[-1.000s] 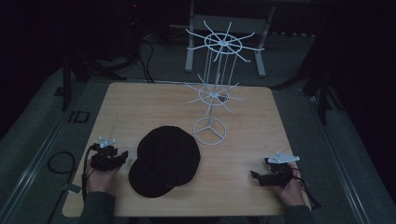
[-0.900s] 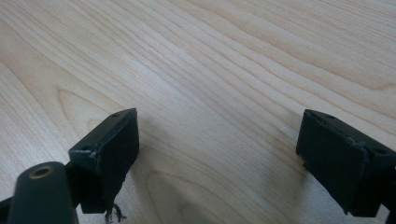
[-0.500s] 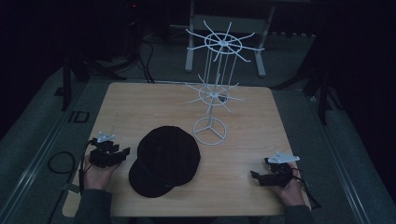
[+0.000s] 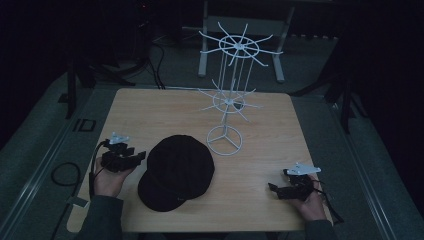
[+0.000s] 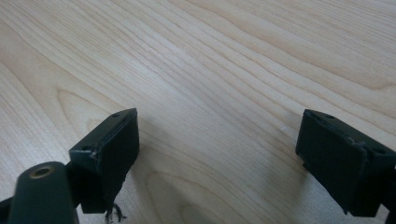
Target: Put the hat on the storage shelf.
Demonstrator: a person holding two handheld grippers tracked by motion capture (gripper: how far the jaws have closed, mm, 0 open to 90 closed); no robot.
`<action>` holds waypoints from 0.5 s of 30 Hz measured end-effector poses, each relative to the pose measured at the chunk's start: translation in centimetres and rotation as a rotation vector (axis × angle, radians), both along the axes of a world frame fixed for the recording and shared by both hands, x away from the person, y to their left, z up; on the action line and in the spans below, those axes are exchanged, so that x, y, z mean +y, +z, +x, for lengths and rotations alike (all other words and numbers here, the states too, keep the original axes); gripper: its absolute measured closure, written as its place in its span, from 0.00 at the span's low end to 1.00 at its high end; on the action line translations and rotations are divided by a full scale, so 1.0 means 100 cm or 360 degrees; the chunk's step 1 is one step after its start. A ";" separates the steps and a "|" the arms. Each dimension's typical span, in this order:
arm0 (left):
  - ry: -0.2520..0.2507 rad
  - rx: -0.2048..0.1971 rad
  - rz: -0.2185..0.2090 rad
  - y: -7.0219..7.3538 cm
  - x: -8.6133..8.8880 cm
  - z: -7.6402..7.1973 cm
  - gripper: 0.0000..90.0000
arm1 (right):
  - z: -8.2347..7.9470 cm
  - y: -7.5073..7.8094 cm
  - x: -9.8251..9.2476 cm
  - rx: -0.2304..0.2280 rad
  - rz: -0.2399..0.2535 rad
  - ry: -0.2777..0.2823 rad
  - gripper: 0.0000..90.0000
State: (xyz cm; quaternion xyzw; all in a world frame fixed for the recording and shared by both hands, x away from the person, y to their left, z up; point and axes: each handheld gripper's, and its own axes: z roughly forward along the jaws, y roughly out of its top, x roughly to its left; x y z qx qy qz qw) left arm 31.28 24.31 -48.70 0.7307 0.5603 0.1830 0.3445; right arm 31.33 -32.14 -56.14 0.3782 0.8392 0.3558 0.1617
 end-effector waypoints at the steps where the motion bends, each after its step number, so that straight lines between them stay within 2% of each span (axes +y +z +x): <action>1: -0.0007 0.0004 0.0004 0.000 -0.002 0.001 0.56 | 0.000 0.000 0.000 0.0000 0.0000 0.0000 0.15; 6: -0.0057 -0.0001 -0.0014 0.005 -0.011 0.005 0.56 | 0.000 0.000 0.000 0.0000 -0.0001 0.0001 0.15; 10: -0.0065 -0.0003 -0.0017 0.006 -0.015 0.007 0.57 | 0.000 0.000 0.000 0.0000 -0.0001 0.0000 0.15; 15: -0.0063 0.0045 -0.0036 0.004 -0.021 0.012 0.59 | 0.000 0.000 0.000 0.0000 -0.0001 -0.0001 0.15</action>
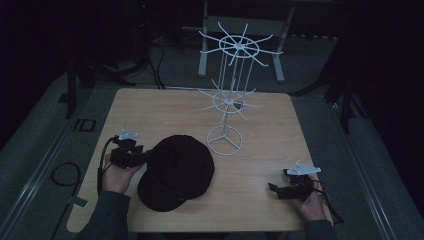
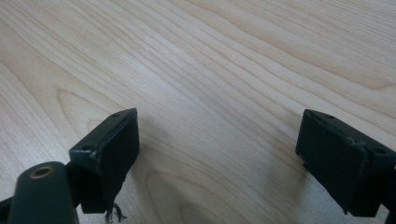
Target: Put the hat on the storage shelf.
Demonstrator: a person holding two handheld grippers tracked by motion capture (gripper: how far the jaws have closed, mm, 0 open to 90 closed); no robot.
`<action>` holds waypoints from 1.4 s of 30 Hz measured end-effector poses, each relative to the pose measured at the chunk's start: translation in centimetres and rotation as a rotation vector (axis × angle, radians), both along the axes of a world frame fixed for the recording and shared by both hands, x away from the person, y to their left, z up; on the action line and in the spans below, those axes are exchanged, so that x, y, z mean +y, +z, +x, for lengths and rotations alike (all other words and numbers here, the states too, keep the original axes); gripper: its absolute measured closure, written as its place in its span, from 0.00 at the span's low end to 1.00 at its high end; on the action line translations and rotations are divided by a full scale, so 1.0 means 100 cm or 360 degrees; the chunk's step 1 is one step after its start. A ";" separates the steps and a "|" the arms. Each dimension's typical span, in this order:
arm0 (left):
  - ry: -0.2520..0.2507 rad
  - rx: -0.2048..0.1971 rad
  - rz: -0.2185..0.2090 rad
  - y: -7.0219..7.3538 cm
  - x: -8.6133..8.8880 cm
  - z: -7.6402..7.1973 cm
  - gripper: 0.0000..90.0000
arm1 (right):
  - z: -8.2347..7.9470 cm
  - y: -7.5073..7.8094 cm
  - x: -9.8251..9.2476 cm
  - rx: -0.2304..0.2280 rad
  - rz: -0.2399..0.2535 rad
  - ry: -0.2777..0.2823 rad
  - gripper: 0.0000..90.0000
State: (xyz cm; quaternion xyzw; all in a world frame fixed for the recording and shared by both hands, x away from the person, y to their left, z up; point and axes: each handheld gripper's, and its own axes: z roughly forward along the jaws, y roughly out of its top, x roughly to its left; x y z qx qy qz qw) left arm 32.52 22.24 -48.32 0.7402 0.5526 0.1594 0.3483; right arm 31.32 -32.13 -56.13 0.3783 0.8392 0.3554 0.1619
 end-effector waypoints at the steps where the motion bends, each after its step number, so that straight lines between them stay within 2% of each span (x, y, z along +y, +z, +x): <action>1: -0.0010 0.0005 0.0001 0.000 -0.003 0.001 0.59 | 0.000 0.000 0.000 -0.0001 0.0000 0.0001 0.15; 12: -0.0066 0.0037 0.0010 -0.007 -0.013 0.007 0.58 | 0.000 0.000 0.000 -0.0001 0.0000 0.0002 0.15; 16: -0.0078 0.0073 0.0058 -0.013 -0.017 0.010 0.58 | 0.000 0.000 0.000 -0.0001 0.0000 0.0002 0.15; 23: -0.0050 0.0123 0.0068 -0.020 -0.018 0.011 0.57 | 0.000 0.000 0.000 0.0000 0.0001 0.0001 0.15; 35: -0.0078 0.0203 0.0132 -0.034 -0.025 0.014 0.54 | 0.000 0.000 0.000 0.0000 0.0000 0.0004 0.15; 39: -0.0067 0.0256 0.0097 -0.041 -0.024 0.016 0.53 | 0.000 0.000 0.000 0.0001 0.0001 0.0004 0.15; 42: -0.0053 0.0273 0.0054 -0.044 -0.020 0.016 0.52 | 0.000 0.000 0.000 0.0000 0.0001 0.0004 0.15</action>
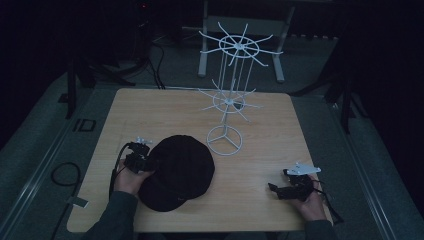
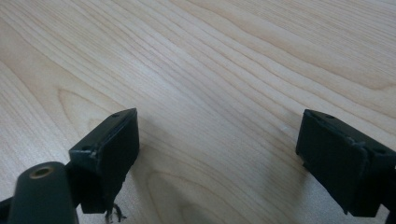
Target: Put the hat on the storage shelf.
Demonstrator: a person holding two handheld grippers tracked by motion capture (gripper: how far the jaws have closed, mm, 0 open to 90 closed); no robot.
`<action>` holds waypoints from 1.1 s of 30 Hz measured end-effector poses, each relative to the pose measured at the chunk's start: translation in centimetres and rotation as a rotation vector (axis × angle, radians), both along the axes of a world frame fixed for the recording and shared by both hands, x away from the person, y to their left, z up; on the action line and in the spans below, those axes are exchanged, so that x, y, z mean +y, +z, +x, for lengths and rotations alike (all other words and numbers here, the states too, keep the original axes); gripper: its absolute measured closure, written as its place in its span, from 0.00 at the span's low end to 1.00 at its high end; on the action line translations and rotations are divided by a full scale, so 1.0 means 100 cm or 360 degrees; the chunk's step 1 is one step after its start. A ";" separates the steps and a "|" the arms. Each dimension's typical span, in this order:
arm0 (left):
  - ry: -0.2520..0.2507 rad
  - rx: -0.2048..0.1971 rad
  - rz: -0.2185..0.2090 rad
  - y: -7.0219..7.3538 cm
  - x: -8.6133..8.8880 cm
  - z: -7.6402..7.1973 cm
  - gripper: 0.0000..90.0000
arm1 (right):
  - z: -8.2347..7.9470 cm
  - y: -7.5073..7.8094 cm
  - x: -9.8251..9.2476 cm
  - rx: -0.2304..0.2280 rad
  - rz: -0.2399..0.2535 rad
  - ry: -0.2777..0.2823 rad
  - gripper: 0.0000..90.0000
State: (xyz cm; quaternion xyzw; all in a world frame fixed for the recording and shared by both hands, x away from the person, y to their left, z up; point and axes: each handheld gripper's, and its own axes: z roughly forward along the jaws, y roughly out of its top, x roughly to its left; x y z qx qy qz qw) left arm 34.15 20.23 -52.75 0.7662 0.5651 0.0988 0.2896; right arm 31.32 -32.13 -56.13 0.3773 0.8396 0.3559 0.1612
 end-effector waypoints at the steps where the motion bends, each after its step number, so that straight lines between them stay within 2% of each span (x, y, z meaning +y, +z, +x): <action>1: 0.0002 0.0007 -0.0009 -0.001 0.001 0.000 0.51 | 0.000 0.000 0.000 0.0000 0.0000 0.0001 0.15; 8: -0.0001 0.0062 -0.0054 -0.003 0.002 0.003 0.53 | 0.000 0.000 0.000 0.0000 0.0000 0.0001 0.15; 9: -0.0008 0.0070 -0.0056 -0.003 0.002 0.003 0.57 | 0.000 0.000 0.000 -0.0001 -0.0001 0.0001 0.15; 11: -0.0006 0.0086 -0.0060 -0.003 0.001 0.004 0.58 | 0.000 0.000 0.000 0.0000 0.0000 0.0000 0.15; 17: -0.0007 0.0117 -0.0016 -0.001 -0.002 0.005 0.61 | 0.000 0.000 0.000 -0.0001 0.0000 0.0001 0.15; 24: 0.0025 0.0100 0.0005 0.002 -0.003 0.004 0.71 | 0.000 0.000 0.000 0.0000 0.0000 0.0001 0.15; 33: 0.0065 0.0060 -0.0075 0.005 0.001 0.001 0.83 | 0.000 0.000 0.000 0.0000 0.0000 0.0003 0.15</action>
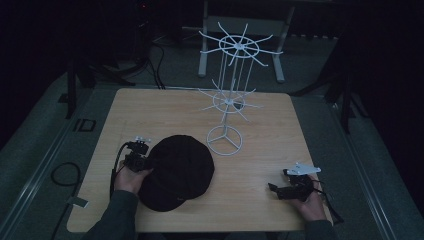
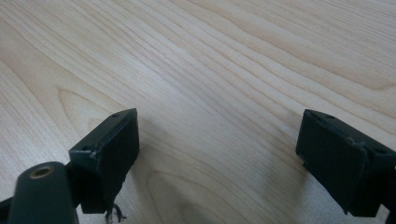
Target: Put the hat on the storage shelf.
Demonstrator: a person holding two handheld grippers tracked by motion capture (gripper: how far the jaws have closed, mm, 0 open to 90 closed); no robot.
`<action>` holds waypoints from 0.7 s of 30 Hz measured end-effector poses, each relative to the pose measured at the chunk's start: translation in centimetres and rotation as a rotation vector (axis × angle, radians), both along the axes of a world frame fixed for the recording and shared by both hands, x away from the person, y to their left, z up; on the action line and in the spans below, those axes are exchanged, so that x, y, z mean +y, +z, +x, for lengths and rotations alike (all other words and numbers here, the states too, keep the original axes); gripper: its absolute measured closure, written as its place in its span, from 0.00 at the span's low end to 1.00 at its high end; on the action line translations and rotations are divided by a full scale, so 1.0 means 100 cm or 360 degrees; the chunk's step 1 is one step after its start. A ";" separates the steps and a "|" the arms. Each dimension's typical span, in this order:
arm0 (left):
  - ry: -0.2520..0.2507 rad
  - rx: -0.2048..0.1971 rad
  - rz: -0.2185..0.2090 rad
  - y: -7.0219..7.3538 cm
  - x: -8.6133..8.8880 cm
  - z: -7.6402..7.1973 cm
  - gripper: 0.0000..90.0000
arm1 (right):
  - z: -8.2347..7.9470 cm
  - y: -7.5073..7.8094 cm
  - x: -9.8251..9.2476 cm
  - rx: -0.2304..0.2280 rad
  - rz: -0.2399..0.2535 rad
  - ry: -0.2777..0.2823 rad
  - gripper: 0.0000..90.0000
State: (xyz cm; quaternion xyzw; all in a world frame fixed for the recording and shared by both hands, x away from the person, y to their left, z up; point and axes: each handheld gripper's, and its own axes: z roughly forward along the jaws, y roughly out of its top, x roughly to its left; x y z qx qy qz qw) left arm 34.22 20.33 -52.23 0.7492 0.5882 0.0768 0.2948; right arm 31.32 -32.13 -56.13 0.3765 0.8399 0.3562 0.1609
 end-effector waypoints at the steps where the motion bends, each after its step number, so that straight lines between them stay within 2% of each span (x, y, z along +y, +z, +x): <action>1: 0.0008 -0.0005 -0.0008 0.000 0.000 0.000 0.84 | 0.000 0.000 0.000 0.0000 0.0000 0.0000 0.15; 7: 0.0039 -0.0027 -0.0077 0.001 0.004 -0.001 0.87 | 0.000 0.000 0.000 0.0000 0.0000 0.0001 0.15; 17: 0.0034 -0.0087 -0.0106 0.010 0.007 -0.002 0.88 | 0.000 0.000 0.000 -0.0001 0.0000 0.0002 0.15; 21: 0.0023 -0.0104 -0.0163 0.015 0.012 -0.003 0.88 | 0.000 0.000 0.000 0.0000 -0.0001 0.0002 0.15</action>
